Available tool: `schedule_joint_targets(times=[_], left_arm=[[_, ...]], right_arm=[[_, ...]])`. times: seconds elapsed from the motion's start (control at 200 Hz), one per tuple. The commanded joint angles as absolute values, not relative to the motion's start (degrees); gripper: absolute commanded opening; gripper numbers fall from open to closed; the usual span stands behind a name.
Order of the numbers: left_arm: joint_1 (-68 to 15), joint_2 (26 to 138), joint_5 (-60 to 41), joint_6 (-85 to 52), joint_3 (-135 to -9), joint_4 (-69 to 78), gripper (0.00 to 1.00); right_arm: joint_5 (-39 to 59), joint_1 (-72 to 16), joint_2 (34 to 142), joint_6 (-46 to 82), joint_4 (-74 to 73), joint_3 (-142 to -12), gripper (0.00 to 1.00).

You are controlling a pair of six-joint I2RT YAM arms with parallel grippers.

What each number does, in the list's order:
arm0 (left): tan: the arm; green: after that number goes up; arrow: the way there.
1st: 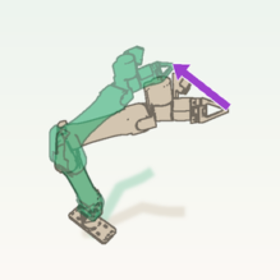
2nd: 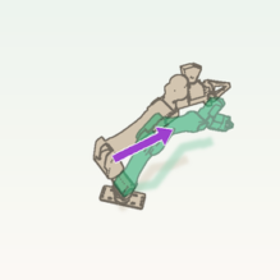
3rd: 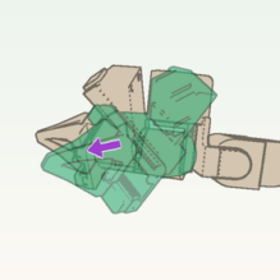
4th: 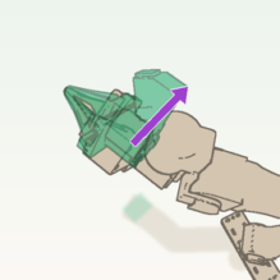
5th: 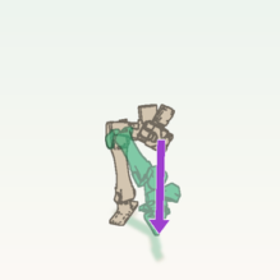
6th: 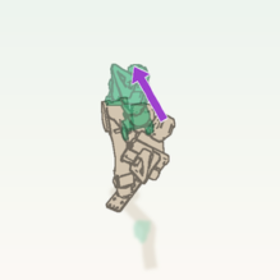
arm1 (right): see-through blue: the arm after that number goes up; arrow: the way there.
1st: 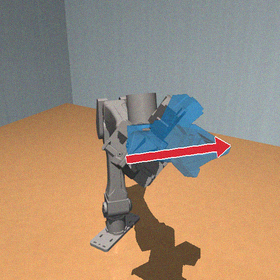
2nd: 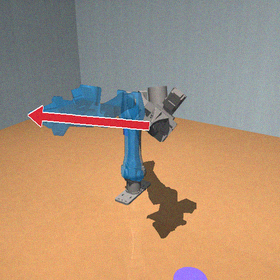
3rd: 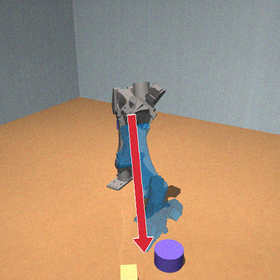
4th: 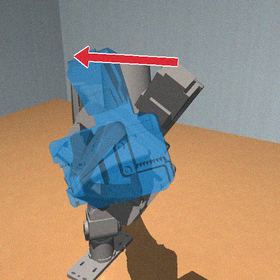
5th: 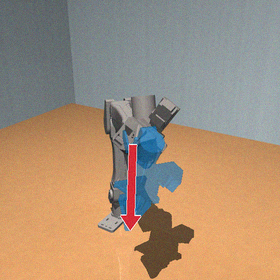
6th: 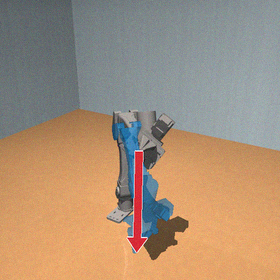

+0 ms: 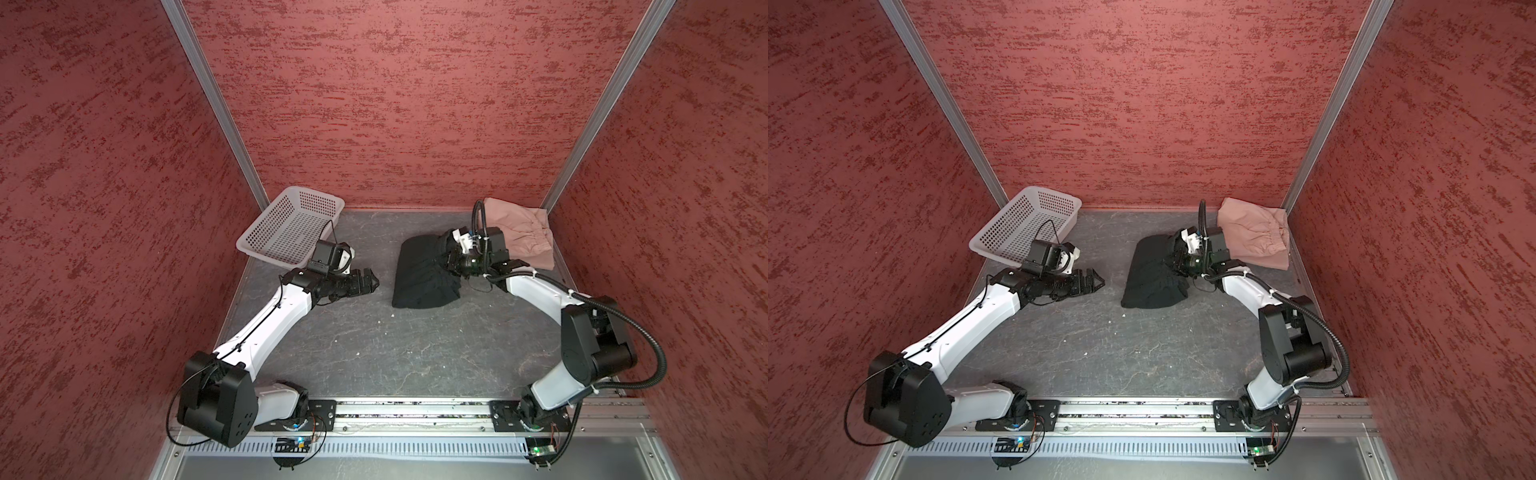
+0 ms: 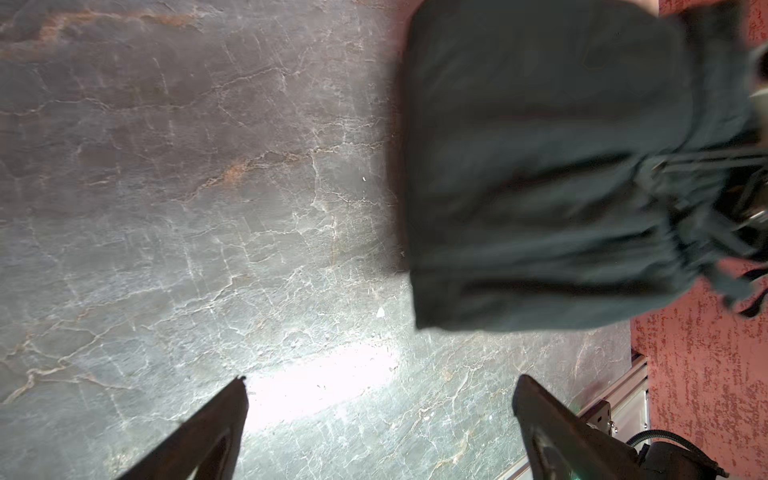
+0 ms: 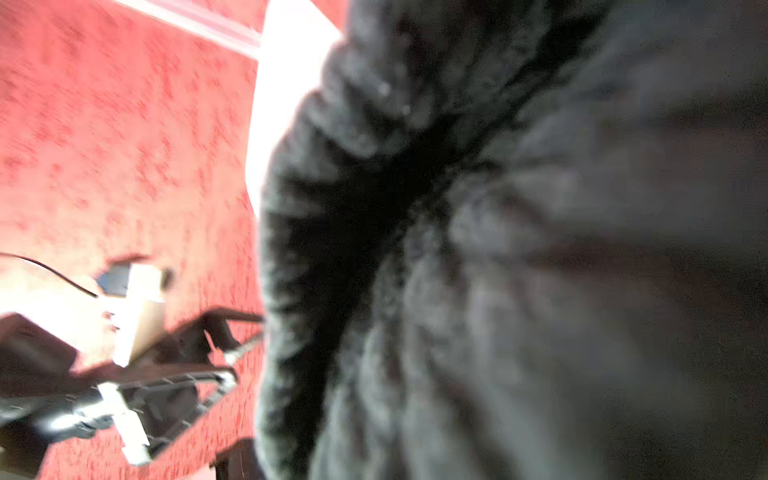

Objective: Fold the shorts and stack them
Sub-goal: 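Carry the folded sweatpants with the right gripper onto the pink garment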

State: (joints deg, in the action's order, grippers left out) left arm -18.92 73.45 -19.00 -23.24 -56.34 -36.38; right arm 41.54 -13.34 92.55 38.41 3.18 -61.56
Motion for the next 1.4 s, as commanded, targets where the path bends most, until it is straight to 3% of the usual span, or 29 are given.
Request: schedule_joint_targets(times=[0.0, 0.225, 0.491, 0.576, 0.726, 0.872, 1.022, 1.172, 1.393], left_arm=[[-18.63, 71.77, -17.89, -21.92, -56.54, -37.59, 0.99], [-18.54, 70.72, -17.36, -21.60, -56.59, -39.16, 0.99], [-18.46, 70.40, -16.08, -20.79, -57.92, -42.25, 0.99], [-18.46, 70.55, -16.08, -20.74, -57.53, -42.34, 0.99], [-18.46, 71.14, -16.26, -21.33, -56.59, -41.48, 0.99], [-18.72, 70.81, -16.61, -21.89, -56.01, -41.52, 0.99], [-18.54, 71.40, -16.79, -21.18, -56.15, -42.40, 0.99], [-18.63, 71.87, -17.01, -21.21, -55.99, -42.97, 0.99], [-18.52, 72.07, -16.38, -21.00, -55.73, -44.03, 0.99]], right_arm=[[41.06, -8.80, 90.24, 35.78, 1.29, -66.50, 0.00], [41.17, -0.24, 92.91, 38.46, -9.10, -71.53, 0.00], [28.01, 4.20, 95.51, 27.53, 0.15, -86.09, 0.00], [24.89, 6.41, 94.39, 29.39, -6.57, -82.73, 0.00], [18.21, 6.94, 93.02, 34.14, -31.23, -68.79, 0.00], [8.43, 6.90, 92.52, 32.47, -49.18, -58.00, 0.00], [4.71, 7.26, 95.14, 32.34, -63.72, -52.89, 0.00], [0.09, 7.57, 98.98, 32.72, -75.45, -50.66, 0.00], [-4.16, 7.75, 103.89, 31.51, -77.07, -53.00, 0.00]])
